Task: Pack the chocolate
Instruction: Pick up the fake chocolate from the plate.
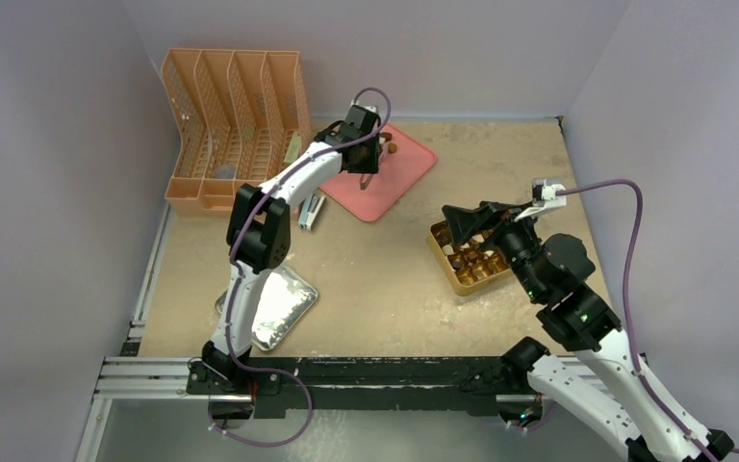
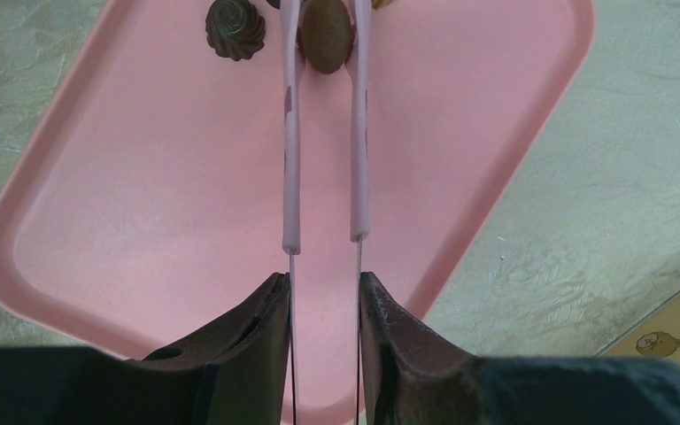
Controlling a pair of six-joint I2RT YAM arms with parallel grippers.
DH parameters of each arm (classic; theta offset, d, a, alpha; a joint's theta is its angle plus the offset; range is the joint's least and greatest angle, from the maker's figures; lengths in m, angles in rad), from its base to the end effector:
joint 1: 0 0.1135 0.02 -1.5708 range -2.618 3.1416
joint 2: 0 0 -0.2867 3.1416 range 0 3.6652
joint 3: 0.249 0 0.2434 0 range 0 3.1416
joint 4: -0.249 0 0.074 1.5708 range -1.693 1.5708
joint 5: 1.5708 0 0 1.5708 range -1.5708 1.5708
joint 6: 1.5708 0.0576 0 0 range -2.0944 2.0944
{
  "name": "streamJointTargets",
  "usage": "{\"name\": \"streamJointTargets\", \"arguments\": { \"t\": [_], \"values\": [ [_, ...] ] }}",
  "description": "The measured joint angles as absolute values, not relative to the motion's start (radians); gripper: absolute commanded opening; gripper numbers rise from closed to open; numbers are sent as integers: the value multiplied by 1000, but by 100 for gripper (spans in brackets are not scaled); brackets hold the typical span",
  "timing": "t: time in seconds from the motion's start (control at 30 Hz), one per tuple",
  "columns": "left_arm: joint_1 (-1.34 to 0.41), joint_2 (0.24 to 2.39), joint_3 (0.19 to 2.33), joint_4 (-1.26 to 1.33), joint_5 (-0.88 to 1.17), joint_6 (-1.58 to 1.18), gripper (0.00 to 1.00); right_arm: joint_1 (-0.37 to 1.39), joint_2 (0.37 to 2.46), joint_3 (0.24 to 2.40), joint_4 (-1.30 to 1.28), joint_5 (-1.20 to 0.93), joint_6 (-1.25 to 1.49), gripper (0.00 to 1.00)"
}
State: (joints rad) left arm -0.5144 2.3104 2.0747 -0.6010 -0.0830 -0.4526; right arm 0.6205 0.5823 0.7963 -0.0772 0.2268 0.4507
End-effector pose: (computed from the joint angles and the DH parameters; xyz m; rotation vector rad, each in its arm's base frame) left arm 0.4765 -0.2638 0.2310 0.0364 2.4328 -0.3454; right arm 0.1110 0.0634 0.3976 0.0665 1.4756 0.7140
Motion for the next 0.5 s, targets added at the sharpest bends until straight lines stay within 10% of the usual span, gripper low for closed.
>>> {"name": "streamJointTargets", "arguments": {
  "t": [0.5],
  "values": [
    [-513,2250,2005,-607,-63,-456,22,620,582,796,-77,226,451,99]
  ]
}}
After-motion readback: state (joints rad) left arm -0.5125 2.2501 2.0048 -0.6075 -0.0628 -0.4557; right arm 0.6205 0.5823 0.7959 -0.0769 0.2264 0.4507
